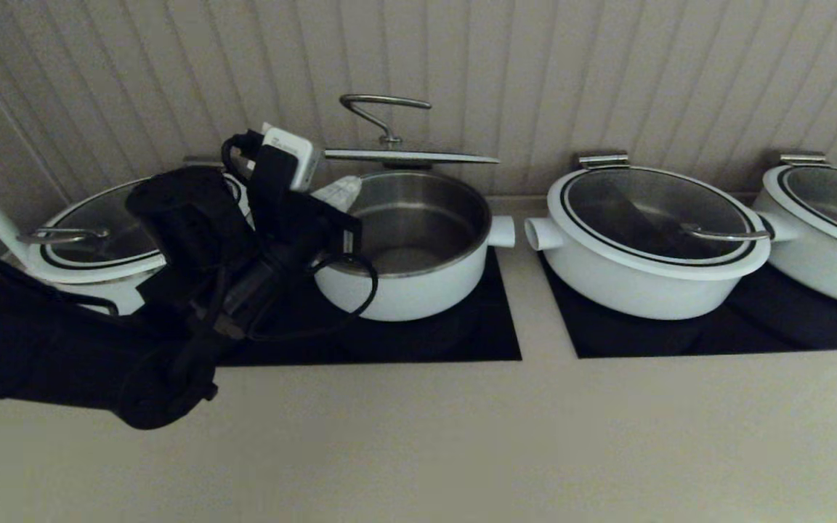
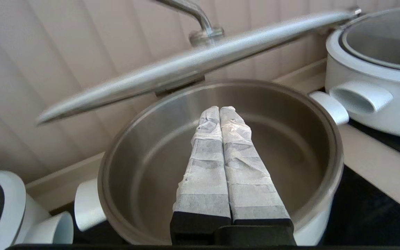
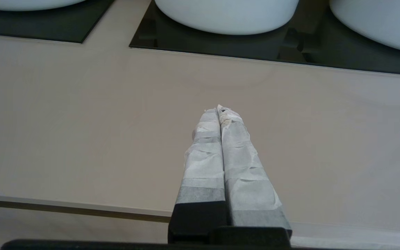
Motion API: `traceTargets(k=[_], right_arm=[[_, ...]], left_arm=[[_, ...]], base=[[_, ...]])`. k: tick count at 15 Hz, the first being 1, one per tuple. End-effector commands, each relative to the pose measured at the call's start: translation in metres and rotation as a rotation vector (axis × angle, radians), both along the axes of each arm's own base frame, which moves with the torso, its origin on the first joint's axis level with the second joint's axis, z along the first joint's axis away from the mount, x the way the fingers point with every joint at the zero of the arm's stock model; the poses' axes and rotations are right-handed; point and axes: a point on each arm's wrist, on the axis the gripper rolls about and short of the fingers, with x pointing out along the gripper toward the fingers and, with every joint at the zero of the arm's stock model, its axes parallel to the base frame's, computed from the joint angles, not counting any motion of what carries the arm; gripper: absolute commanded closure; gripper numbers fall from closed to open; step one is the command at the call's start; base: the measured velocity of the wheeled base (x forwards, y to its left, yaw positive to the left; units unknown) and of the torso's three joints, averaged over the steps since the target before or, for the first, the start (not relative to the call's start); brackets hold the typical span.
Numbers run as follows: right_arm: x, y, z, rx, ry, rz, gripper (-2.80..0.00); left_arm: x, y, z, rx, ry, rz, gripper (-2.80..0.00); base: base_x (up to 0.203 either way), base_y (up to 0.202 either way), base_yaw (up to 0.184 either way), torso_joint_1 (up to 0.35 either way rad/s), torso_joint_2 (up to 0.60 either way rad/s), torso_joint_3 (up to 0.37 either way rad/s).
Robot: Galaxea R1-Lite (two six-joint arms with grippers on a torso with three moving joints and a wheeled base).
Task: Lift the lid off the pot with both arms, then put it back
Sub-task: Open the pot lid completely
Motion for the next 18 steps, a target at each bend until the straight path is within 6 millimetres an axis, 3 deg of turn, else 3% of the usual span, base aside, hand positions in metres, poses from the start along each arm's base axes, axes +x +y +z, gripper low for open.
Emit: traceTargets(k=[1, 18], right_arm=[[0.000, 0.000, 0.000, -0.001, 0.001, 0.001, 0.00], [0.000, 0.000, 0.000, -0.001, 0.001, 0.001, 0.00]], left_arm=[[0.005, -0.002, 0.003, -0.009, -0.020, 0.003, 0.00], [0.049, -0.002, 0.013, -0.037, -0.099, 0.059, 0.00]], base=[[0.000, 0.000, 0.000, 0.000, 0.00, 0.000], [0.000, 0.000, 0.000, 0.000, 0.00, 0.000]])
